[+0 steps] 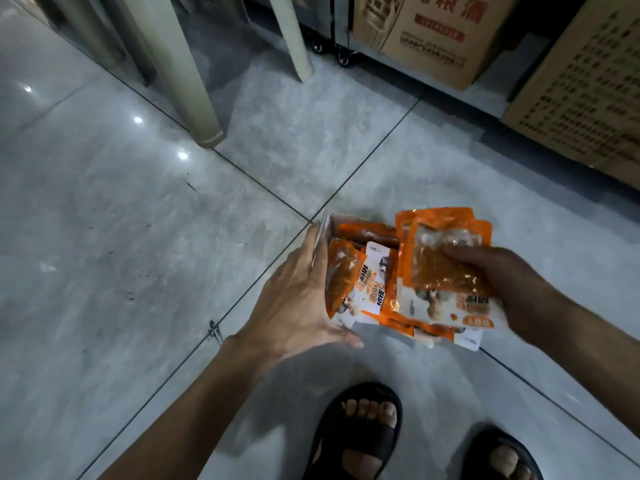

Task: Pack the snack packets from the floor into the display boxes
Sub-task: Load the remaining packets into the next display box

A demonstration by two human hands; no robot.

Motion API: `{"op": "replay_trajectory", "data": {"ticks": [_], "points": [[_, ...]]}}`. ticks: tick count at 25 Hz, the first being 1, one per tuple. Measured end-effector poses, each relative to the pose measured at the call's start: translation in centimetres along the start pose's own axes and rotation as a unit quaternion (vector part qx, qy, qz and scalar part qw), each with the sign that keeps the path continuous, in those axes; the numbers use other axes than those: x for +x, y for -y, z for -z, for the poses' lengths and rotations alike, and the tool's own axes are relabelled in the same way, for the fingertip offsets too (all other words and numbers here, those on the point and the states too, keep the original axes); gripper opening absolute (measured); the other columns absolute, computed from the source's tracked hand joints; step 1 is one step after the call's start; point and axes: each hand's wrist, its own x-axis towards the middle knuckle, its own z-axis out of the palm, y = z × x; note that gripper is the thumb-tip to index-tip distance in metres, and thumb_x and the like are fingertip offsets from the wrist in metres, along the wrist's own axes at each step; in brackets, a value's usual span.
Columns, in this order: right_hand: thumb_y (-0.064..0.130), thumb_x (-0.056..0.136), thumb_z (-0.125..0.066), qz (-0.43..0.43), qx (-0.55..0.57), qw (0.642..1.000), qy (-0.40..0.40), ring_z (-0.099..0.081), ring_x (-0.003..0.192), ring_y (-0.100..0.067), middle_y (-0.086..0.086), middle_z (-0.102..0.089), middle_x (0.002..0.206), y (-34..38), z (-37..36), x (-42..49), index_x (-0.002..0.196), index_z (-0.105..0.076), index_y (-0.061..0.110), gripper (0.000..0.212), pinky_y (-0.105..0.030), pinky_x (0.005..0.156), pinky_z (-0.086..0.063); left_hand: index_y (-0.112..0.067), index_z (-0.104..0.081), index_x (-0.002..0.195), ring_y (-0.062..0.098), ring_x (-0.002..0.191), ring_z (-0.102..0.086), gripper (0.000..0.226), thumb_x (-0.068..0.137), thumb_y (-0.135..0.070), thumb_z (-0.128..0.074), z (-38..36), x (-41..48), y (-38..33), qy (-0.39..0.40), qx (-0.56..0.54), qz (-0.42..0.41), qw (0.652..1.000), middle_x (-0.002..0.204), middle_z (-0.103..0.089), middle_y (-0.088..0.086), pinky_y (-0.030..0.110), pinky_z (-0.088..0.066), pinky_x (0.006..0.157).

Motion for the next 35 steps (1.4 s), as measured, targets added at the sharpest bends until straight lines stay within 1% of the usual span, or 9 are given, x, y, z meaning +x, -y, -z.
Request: {"op": "replay_trajectory", "data": {"ticks": [3,8,13,16,19,22,27,30,35], "points": [[0.022,0.087,-0.066,-0.002,-0.008,1.0,0.03,-0.075,0.081,-0.032,-0.018,-0.076,0.097,-2.2,-1.4,-0.7,0.107,-0.071,0.006,0.026,-0.04,0.07,-0.06,-0.028,0.015,0.157,0.017,0.151,-0.021,0.141,0.058,-0.075,-0.075,-0.4,0.0,0.0,-0.021,-0.015,0.023,0.999,0.166,0.014,-0.009,0.043,-0.037,0.112],[0.026,0.084,-0.071,0.096,-0.125,0.987,0.013,-0.076,0.077,-0.023,-0.005,-0.078,0.087,1.1,-2.4,-0.5,0.107,-0.07,0.015,0.025,-0.039,0.074,-0.061,-0.031,-0.028,0.152,0.016,0.12,-0.057,0.103,0.067,-0.068,-0.074,-0.9,0.1,0.6,-0.113,-0.093,0.065,0.987,0.139,-0.048,-0.006,0.031,-0.05,0.086],[0.034,0.084,-0.068,0.086,-0.254,0.957,0.108,-0.071,0.053,-0.011,-0.001,-0.077,0.073,9.0,-3.0,-1.7,0.105,-0.064,0.027,0.022,-0.016,0.043,-0.05,-0.046,-0.035,0.146,-0.01,0.124,-0.045,0.101,0.06,-0.057,-0.086,-0.4,-0.1,1.2,-0.056,-0.252,0.031,0.966,0.13,-0.047,-0.036,0.019,-0.039,0.095],[0.026,0.087,-0.066,0.067,-0.335,0.921,0.186,-0.07,0.054,-0.014,-0.007,-0.077,0.078,11.3,-5.9,-1.2,0.109,-0.068,0.016,0.024,-0.018,0.046,-0.054,-0.043,-0.055,0.132,-0.016,0.123,-0.049,0.062,0.079,-0.027,-0.083,-0.1,-0.5,2.8,-0.059,-0.367,0.048,0.927,0.126,-0.056,-0.042,0.023,-0.042,0.104],[0.022,0.089,-0.065,0.032,-0.455,0.859,0.233,-0.072,0.067,-0.019,-0.011,-0.077,0.091,11.5,-7.8,-1.1,0.112,-0.068,0.008,0.027,-0.022,0.055,-0.057,-0.027,-0.056,0.141,-0.003,0.132,-0.049,0.056,0.086,-0.023,-0.067,-0.4,-0.4,3.8,-0.097,-0.389,0.088,0.912,0.142,-0.057,-0.017,0.031,-0.037,0.116],[0.029,0.086,-0.066,-0.012,-0.46,0.834,0.304,-0.075,0.084,-0.027,-0.009,-0.077,0.1,12.2,-7.5,-1.4,0.117,-0.065,0.019,0.032,-0.031,0.071,-0.06,-0.026,-0.06,0.137,0.012,0.122,-0.059,0.055,0.087,-0.003,-0.058,-1.1,-0.2,3.8,-0.125,-0.415,0.109,0.894,0.132,-0.065,-0.007,0.035,-0.044,0.107],[0.025,0.084,-0.068,0.062,-0.428,0.876,0.216,-0.075,0.083,-0.021,-0.006,-0.077,0.098,14.1,-9.5,0.8,0.111,-0.07,0.014,0.029,-0.029,0.076,-0.059,-0.044,-0.059,0.123,-0.017,0.119,-0.051,0.06,0.09,0.006,-0.056,-1.8,-0.4,3.1,-0.169,-0.468,0.136,0.857,0.128,-0.06,-0.025,-0.002,-0.035,0.092],[0.03,0.076,-0.074,0.025,-0.575,0.789,0.214,-0.069,0.095,-0.03,-0.012,-0.073,0.111,12.4,-11.9,3.3,0.107,-0.073,0.01,0.036,-0.043,0.096,-0.05,-0.034,-0.059,0.133,-0.004,0.131,-0.048,0.054,0.093,0.003,-0.054,-2.3,-0.6,3.0,-0.18,-0.476,0.137,0.85,0.142,-0.057,-0.014,-0.005,-0.033,0.092],[0.025,0.087,-0.066,-0.072,-0.689,0.694,0.199,-0.053,0.045,-0.012,-0.021,-0.071,0.086,10.7,-14.5,5.5,0.076,-0.068,0.003,0.024,-0.015,0.047,-0.039,-0.027,-0.057,0.14,-0.007,0.127,-0.049,0.048,0.093,-0.04,-0.063,-2.3,-0.5,1.8,-0.188,-0.408,0.129,0.884,0.14,-0.058,-0.016,-0.003,-0.033,0.093]]}}
